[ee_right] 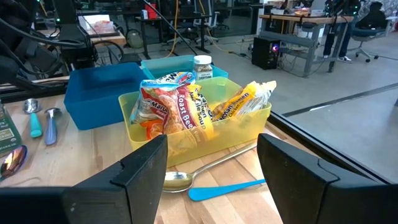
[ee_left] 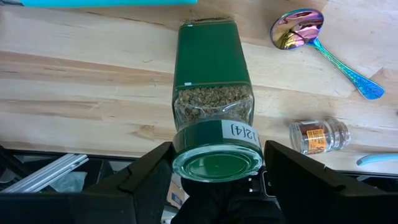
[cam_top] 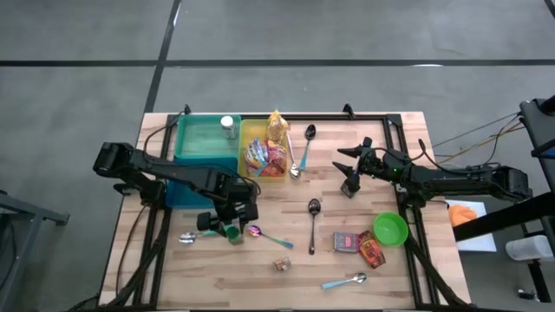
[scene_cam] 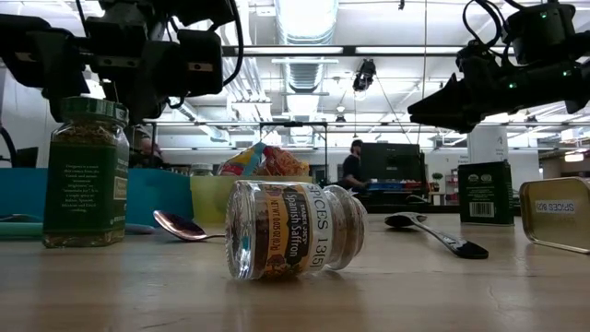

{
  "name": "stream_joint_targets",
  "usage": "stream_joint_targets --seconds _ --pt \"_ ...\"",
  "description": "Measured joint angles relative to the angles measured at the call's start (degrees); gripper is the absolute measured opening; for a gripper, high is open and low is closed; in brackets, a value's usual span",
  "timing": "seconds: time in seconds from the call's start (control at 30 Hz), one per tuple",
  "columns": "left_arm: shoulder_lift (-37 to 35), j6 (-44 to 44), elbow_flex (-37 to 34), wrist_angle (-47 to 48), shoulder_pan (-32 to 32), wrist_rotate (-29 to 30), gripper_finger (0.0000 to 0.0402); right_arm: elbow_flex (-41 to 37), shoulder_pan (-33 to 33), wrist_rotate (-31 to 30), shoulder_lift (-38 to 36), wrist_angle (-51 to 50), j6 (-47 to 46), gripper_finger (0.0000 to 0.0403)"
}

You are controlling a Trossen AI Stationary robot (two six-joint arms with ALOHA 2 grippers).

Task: Pick & Place Food Item
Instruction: Put the green spice bottle into the green bin

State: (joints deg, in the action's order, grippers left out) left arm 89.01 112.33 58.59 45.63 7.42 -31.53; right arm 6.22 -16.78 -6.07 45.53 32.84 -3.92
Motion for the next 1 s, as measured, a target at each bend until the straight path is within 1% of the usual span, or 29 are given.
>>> stream_joint_targets --seconds 1.0 --pt "0.0 0.1 0.0 -0.6 0.0 0.0 0.0256 0.0 0.0 0.0 0.0 0.0 0.0 0.0246"
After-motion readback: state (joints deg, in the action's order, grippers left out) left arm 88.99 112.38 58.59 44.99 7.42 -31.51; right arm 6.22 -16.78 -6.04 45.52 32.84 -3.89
